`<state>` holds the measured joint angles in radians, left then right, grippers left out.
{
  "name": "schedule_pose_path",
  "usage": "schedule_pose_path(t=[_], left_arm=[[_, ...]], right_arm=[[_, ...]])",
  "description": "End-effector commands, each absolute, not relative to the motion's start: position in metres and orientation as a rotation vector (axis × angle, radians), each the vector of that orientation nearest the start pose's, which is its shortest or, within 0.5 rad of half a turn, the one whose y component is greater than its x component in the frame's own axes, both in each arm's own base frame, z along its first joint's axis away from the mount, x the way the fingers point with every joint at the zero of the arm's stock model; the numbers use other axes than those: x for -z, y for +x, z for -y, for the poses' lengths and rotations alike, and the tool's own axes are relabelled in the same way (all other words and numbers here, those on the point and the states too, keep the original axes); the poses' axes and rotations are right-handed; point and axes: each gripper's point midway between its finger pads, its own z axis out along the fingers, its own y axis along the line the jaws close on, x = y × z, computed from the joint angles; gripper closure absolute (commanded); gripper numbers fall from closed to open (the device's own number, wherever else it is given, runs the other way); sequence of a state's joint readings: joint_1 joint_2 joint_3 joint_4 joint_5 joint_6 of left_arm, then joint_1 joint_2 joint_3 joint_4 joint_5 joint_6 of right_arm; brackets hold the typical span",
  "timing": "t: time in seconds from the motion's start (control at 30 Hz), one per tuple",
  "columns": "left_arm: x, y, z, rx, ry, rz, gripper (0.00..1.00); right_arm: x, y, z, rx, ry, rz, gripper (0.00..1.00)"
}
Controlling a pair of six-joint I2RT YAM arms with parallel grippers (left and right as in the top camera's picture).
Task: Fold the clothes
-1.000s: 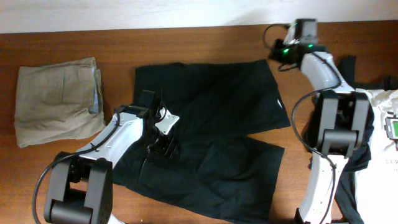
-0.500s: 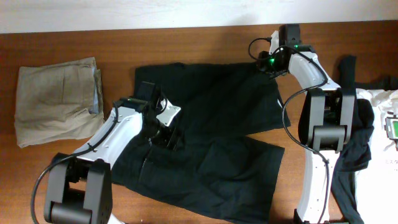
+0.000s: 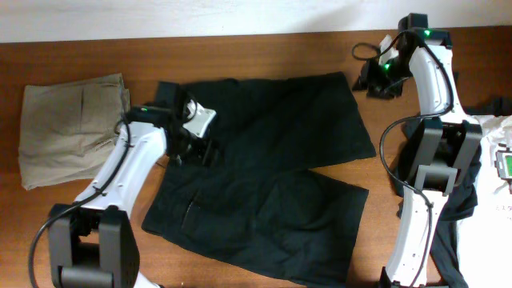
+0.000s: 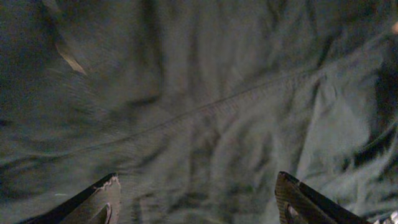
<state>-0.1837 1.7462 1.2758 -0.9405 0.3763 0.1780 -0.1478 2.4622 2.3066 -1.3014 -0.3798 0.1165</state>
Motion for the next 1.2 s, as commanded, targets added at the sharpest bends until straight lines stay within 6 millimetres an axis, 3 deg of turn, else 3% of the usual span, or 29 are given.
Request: schedule_pose_path(t=[0.0,0.1,0.17,0.23,0.27,0.3,0.33,0.4,0.43,0.5,0.6,0.63,0.67,0.7,0.77,0.87,0.93,0.97,1.0,1.07,1.13,1.17], left_arm=[[-0.112,0.359,0.109,0.526,0.492,-2.82,0.21],[-0.125,0.352,0.088,0.366,0.474,-2.907,0.22],[-0.157,0.342,0.07,0.222,0.466,-2.964,0.23],[-0.191,0.344,0.064,0.16,0.459,-2.924,0.21],[-0.204,0.352,0.064,0.148,0.454,-2.867,0.13],[-0.208,0.359,0.065,0.145,0.452,-2.834,0.06],[-0.207,0.37,0.066,0.142,0.449,-2.799,0.06],[-0.194,0.391,0.069,0.141,0.447,-2.778,0.11],[-0.184,0.397,0.07,0.143,0.449,-2.793,0.27],[-0.142,0.409,0.086,0.26,0.554,-2.843,0.51],[-0.08,0.421,0.099,0.364,0.608,-2.921,0.69],[-0.062,0.426,0.099,0.367,0.608,-2.934,0.79],[-0.046,0.432,0.1,0.368,0.607,-2.94,0.99],[-0.025,0.442,0.101,0.367,0.607,-2.935,1.0],[-0.004,0.45,0.101,0.359,0.606,-2.934,1.0],[0.029,0.471,0.086,0.207,0.522,-2.929,1.0],[0.047,0.489,0.064,0.069,0.343,-2.925,1.0],[0.056,0.503,0.047,0.027,0.194,-2.896,1.0],[0.058,0.514,0.032,0.031,0.068,-2.863,1.0],[0.053,0.532,0.005,0.059,-0.077,-2.794,1.0],[0.042,0.543,-0.024,0.078,-0.153,-2.752,1.0],[0.031,0.548,-0.039,0.085,-0.192,-2.741,1.0]], right_arm=[[-0.067,0.489,0.011,-0.442,0.288,-3.042,0.7],[-0.077,0.475,0.001,-0.51,0.226,-3.078,0.66],[-0.117,0.462,-0.018,-0.651,0.127,-3.03,0.62],[-0.165,0.448,-0.026,-0.647,0.085,-2.97,0.59],[-0.189,0.436,-0.032,-0.641,0.062,-2.951,0.57],[-0.203,0.427,-0.036,-0.638,0.047,-2.944,0.57],[-0.212,0.416,-0.043,-0.64,0.031,-2.958,0.55],[-0.201,0.405,-0.043,-0.529,0.074,-3.046,0.55],[-0.19,0.403,-0.042,-0.446,0.116,-3.087,0.55],[-0.154,0.396,-0.038,-0.344,0.17,-3.172,0.58],[-0.086,0.389,-0.024,-0.298,0.313,-3.226,0.79],[-0.067,0.393,-0.022,-0.3,0.317,-3.204,0.83],[-0.045,0.402,-0.023,-0.312,0.306,-3.152,0.96],[-0.024,0.412,-0.023,-0.313,0.317,-3.092,0.96],[0.002,0.421,-0.023,-0.319,0.41,-3.009,0.96],[0.029,0.425,-0.023,-0.338,0.544,-2.92,0.96],[0.026,0.428,-0.023,-0.34,0.491,-2.916,0.91],[0.009,0.434,-0.034,-0.434,0.347,-2.903,0.77],[-0.006,0.437,-0.036,-0.456,0.297,-2.889,0.7],[-0.047,0.445,-0.039,-0.469,0.198,-2.835,0.62],[-0.093,0.447,-0.039,-0.463,0.171,-2.779,0.46],[-0.099,0.439,-0.039,-0.463,0.176,-2.794,0.42]])
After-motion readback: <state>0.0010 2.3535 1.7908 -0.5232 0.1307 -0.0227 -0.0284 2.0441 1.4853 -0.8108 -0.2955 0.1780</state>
